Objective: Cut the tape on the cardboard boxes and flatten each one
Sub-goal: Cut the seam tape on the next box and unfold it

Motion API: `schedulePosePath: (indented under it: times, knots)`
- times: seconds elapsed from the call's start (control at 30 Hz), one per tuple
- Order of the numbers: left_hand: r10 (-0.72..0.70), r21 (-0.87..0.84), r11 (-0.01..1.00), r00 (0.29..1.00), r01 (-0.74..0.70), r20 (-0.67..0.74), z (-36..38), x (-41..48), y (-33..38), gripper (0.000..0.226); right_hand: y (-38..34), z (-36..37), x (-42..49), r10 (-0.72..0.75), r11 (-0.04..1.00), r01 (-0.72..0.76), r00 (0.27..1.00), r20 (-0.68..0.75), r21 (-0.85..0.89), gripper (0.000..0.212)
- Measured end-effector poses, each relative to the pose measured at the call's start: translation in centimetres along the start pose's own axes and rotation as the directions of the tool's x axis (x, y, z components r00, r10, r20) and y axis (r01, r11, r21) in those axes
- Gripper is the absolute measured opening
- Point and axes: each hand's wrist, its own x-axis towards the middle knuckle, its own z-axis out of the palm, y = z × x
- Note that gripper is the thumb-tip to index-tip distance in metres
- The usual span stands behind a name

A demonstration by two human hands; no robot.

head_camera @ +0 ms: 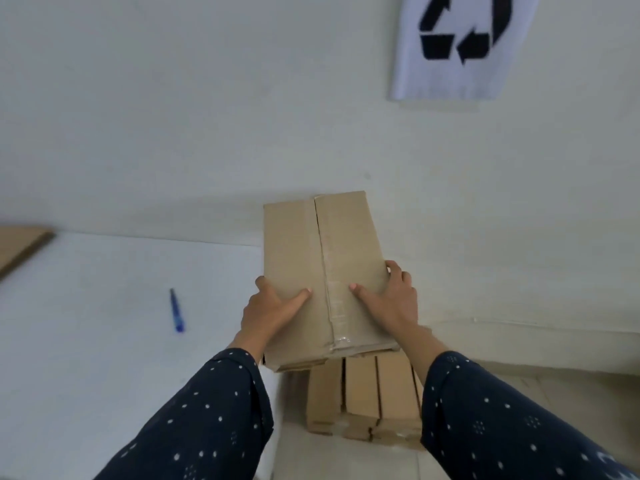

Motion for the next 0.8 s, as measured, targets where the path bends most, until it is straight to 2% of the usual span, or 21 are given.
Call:
schedulePosePath:
  times: [0.2, 0.4, 0.63, 0.8]
  knots:
    - [-0.026, -0.004, 1.000, 0.998, 0.025, -0.064, -13.8, 1.0, -9.3, 0.088, -10.4, 9.8, -5.0, -0.049, 0.988, 0.035, 0.995, 0.087, 0.153, 0.075]
    - [-0.041, -0.015, 0.999, 0.998, 0.040, -0.054, -24.2, 4.1, -17.1, 0.087, -18.8, 18.9, -8.0, 0.001, 0.953, -0.060, 0.981, 0.193, 0.297, 0.064]
    - [-0.068, -0.088, 0.994, 0.997, 0.065, -0.025, -29.6, 8.9, -21.6, 0.094, -24.5, 25.1, -7.4, 0.100, 0.908, -0.234, 0.926, 0.363, 0.348, 0.062]
    - [-0.114, -0.146, 0.983, 0.993, 0.112, -0.008, -31.8, 12.8, -24.2, 0.094, -27.8, 27.9, -5.7, 0.073, 0.890, -0.263, 0.889, 0.451, 0.372, 0.061]
